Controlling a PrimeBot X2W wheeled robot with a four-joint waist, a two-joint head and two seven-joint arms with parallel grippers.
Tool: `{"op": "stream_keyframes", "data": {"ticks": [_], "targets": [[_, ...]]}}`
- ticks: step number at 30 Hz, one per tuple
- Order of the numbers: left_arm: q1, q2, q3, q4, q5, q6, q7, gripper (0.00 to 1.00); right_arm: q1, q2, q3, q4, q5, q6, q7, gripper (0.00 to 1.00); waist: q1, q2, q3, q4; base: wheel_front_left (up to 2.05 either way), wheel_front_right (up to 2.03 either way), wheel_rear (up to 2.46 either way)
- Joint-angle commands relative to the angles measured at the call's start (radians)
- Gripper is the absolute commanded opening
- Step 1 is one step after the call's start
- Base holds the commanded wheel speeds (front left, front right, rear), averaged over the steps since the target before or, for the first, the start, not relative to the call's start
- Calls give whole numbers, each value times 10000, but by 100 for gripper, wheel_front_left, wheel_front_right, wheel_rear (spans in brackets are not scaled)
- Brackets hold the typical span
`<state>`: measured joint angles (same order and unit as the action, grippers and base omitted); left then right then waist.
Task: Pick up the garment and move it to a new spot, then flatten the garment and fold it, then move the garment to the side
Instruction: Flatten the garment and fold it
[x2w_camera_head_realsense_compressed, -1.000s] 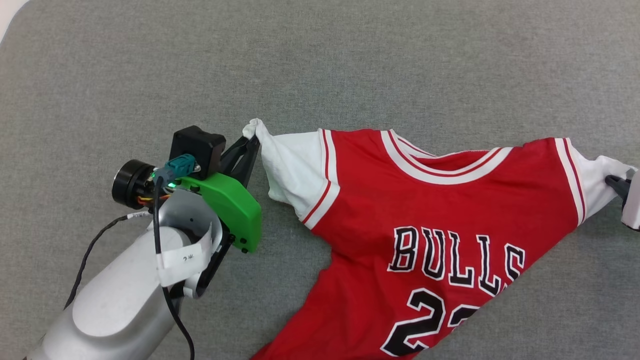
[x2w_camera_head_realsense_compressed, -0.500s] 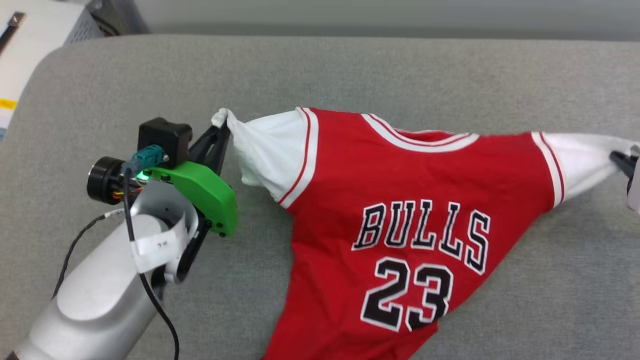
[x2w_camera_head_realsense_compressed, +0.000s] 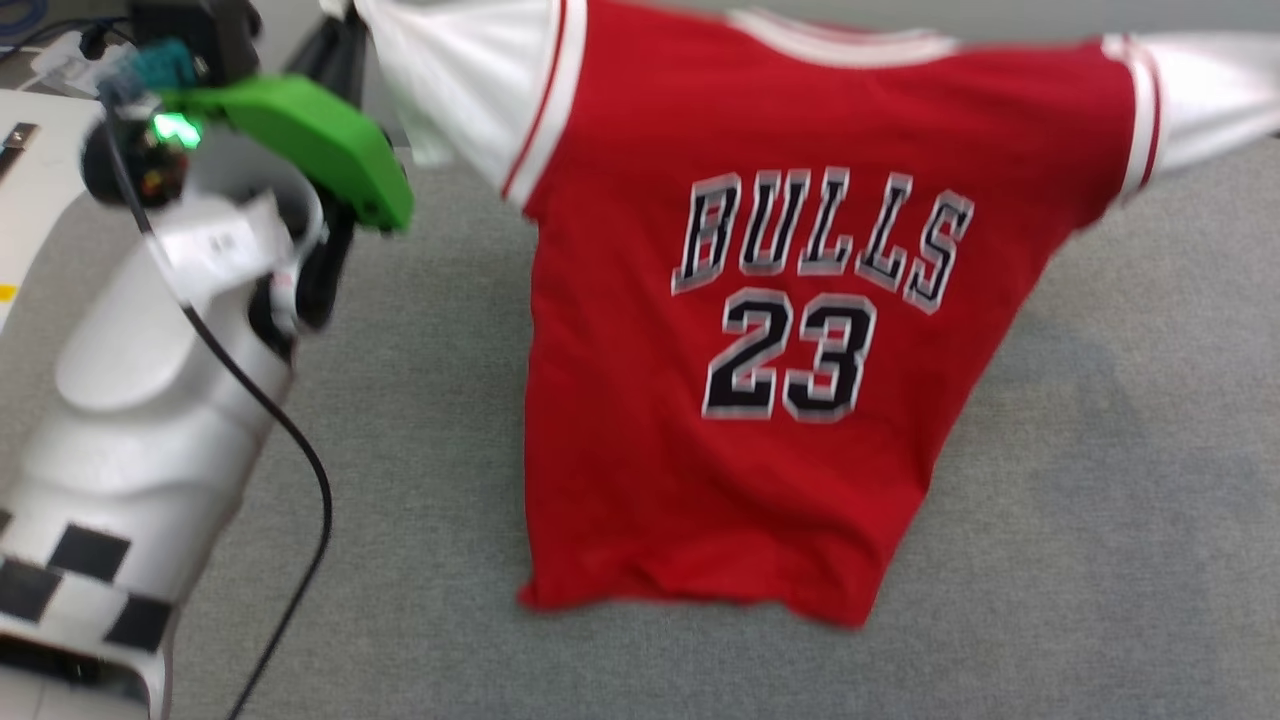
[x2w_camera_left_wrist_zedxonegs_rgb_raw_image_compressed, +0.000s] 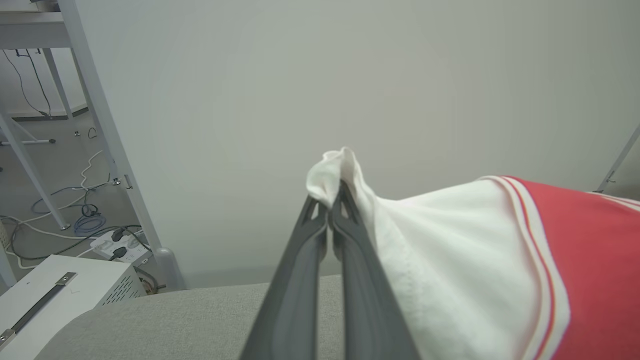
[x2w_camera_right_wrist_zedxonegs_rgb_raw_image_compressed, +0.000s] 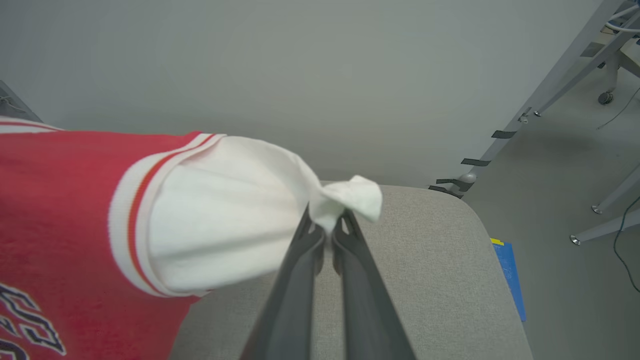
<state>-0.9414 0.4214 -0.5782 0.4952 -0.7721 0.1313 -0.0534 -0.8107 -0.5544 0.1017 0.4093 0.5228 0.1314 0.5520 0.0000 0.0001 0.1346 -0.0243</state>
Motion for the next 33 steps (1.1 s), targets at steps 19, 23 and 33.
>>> {"op": "stream_keyframes", "data": {"ticks": [19, 23, 33], "targets": [[-6114, -384, 706, 3926, 842, 56, -1489, 0, -6066, 1662, -915, 2693, -2377, -7, -3476, 0, 0, -1, 3019, -928, 0, 0, 0], [-6661, -411, 661, 4275, 1016, -49, -1745, 0, -6808, 1988, -644, 3345, -2472, -7, -4162, 0, 0, -1, 3525, -1001, 0, 0, 0], [-6586, -703, 762, 5078, 854, -717, -2016, 0, -7548, 2410, 731, 4934, -1816, -7, -5104, 0, 0, -1, 4367, -911, 0, 0, 0]]}}
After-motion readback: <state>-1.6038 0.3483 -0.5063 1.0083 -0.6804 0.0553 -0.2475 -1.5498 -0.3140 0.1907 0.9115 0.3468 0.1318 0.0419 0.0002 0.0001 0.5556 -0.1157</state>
